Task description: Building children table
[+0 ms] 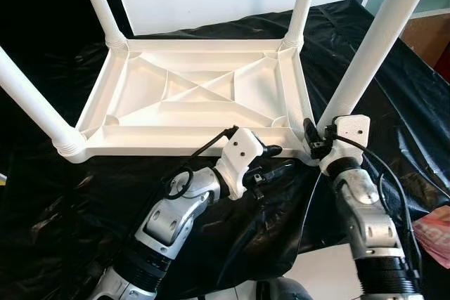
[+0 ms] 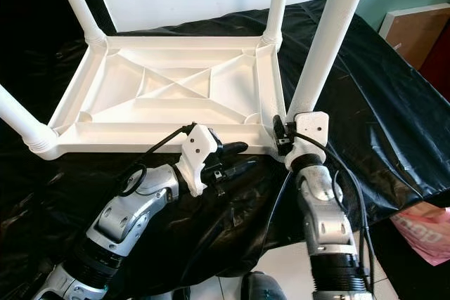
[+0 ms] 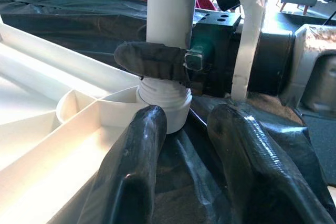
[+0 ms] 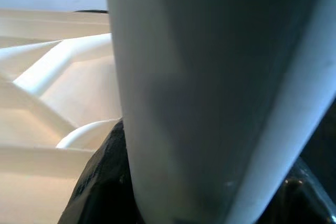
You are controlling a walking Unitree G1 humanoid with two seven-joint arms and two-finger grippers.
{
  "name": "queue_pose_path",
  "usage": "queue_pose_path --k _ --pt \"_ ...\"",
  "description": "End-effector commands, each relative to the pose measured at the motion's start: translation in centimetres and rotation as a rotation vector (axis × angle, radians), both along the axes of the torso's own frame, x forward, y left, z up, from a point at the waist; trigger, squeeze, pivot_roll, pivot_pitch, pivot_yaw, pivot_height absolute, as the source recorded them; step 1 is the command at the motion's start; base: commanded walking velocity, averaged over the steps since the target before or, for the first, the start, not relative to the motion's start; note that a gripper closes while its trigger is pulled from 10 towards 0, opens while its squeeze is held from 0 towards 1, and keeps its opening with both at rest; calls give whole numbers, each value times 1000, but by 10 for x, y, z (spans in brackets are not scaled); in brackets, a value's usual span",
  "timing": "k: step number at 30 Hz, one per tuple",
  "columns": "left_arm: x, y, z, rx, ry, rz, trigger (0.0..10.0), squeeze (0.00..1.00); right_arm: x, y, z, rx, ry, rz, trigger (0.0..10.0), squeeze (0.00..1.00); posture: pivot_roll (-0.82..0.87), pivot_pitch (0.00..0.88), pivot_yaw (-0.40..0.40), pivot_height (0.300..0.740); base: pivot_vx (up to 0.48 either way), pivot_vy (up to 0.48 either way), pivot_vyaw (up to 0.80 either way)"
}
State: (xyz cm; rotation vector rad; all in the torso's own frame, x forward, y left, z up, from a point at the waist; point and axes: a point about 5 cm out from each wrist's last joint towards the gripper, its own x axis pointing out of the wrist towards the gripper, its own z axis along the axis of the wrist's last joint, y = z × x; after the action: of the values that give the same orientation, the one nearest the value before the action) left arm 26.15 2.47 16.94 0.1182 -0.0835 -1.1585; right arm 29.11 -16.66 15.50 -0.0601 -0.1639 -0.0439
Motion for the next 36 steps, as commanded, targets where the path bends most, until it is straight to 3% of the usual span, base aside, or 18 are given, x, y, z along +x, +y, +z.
queue_pose_path --k 1,9,20,22,23,32,36 --pt "-5 -2 -3 17 12 -63 10000 0 -6 -1 -19 9 93 -91 10000 0 -62 134 17 740 0 0 0" --pt "-5 -4 -3 12 14 -62 10000 0 -11 11 -22 58 107 -246 10000 0 -61 132 9 740 0 0 0" --pt "-5 -4 -3 11 11 -61 10000 0 -10 11 -17 56 92 -250 10000 0 -60 122 1 740 0 0 0" --pt "-5 -4 -3 11 10 -62 10000 0 -10 11 -16 58 86 -247 10000 51 -60 121 -1 740 0 0 0" --pt "-5 -4 -3 11 10 -61 10000 0 -10 11 -14 59 75 -240 10000 1000 -61 119 -2 740 0 0 0" --pt "-6 -5 -3 10 8 -66 10000 0 -14 3 -5 55 24 -186 10000 1000 -66 116 -1 740 0 0 0" --pt "-6 -5 -3 11 7 -69 10000 0 -15 -3 -5 55 17 -94 10000 1000 -69 114 1 740 0 0 0"
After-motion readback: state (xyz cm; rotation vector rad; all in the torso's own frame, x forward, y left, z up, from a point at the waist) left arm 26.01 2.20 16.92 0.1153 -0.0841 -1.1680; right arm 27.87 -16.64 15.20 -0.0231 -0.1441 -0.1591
